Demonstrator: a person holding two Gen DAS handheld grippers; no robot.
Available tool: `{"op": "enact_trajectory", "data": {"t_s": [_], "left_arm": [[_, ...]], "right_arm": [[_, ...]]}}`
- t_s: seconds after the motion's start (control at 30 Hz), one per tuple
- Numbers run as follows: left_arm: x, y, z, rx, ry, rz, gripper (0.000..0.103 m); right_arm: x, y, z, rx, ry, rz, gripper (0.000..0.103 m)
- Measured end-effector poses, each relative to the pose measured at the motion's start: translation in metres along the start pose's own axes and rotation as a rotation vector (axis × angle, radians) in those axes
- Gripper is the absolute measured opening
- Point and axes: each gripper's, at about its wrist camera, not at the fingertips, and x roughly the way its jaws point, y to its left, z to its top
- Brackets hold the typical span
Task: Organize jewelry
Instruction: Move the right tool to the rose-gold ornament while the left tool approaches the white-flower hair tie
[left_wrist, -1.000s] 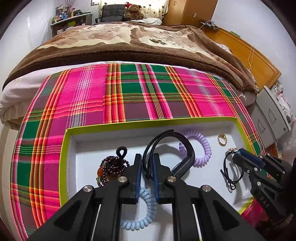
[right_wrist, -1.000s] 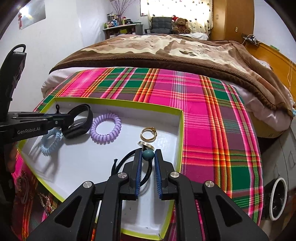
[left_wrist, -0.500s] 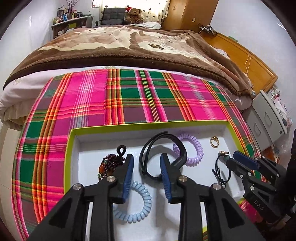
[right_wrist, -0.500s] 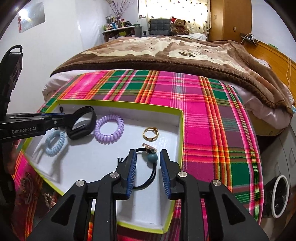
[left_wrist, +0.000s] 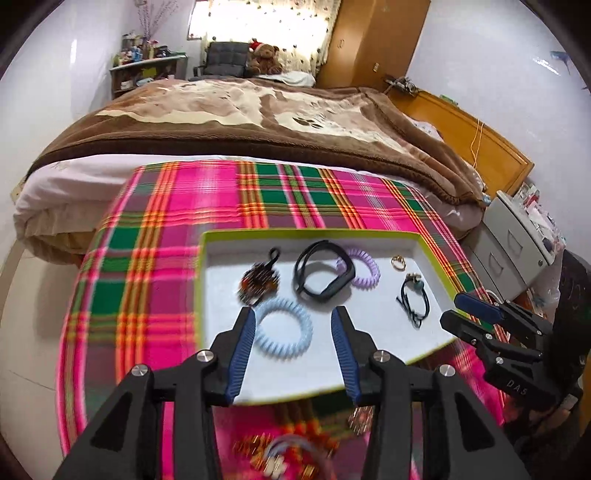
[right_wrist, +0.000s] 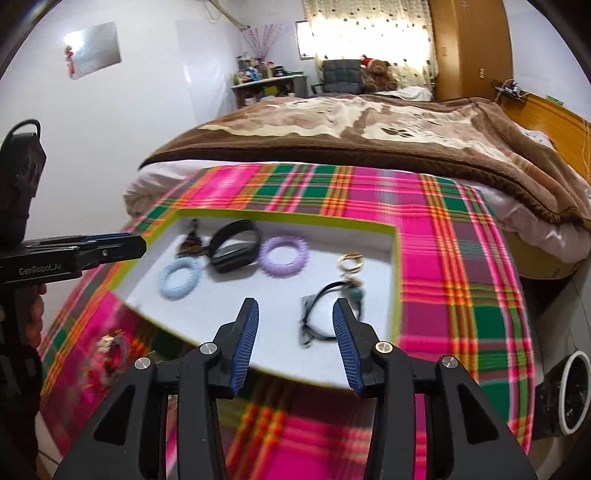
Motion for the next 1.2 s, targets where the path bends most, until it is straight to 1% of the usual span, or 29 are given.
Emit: {"op": "enact_trajectory", "data": {"t_s": [0.13, 0.27, 0.4, 0.53, 0.63, 0.83, 1.03, 1.2], "left_arm": [[-0.016, 0.014, -0.023, -0.036, -0.014, 0.016, 0.045], [-0.023, 0.026, -0.044, -0.069, -0.009, 0.015, 0.045], [-0.031, 0.037, -0.063, -0.100, -0.010, 0.016, 0.045], [-0.039, 0.043, -0.075, -0.129, -0.021, 0.007, 0.045], [-0.040, 0.046, -0.080, -0.144, -0.026, -0.002, 0.045], [-0.041, 0.048, -0.086, -0.158, -0.025, -0.014, 0.045], [-0.044, 0.049, -0.092, -0.151, -0.022, -0.025, 0.045], [-0.046, 0.052, -0.095, -0.161, -0.028, -0.027, 0.045]], "right_arm": [[-0.005, 0.018, -0.011, -0.039, 0.017, 0.087, 0.043], [-0.003, 0.039, -0.024, -0.098, 0.049, 0.124, 0.043], [0.003, 0.049, -0.036, -0.120, 0.078, 0.149, 0.043], [0.009, 0.056, -0.043, -0.131, 0.113, 0.172, 0.043], [0.012, 0.066, -0.046, -0.172, 0.127, 0.205, 0.043], [0.026, 0.082, -0.046, -0.219, 0.158, 0.212, 0.043], [0.042, 0.090, -0.045, -0.254, 0.195, 0.194, 0.043], [0.041, 0.095, -0.048, -0.286, 0.177, 0.152, 0.042]]}}
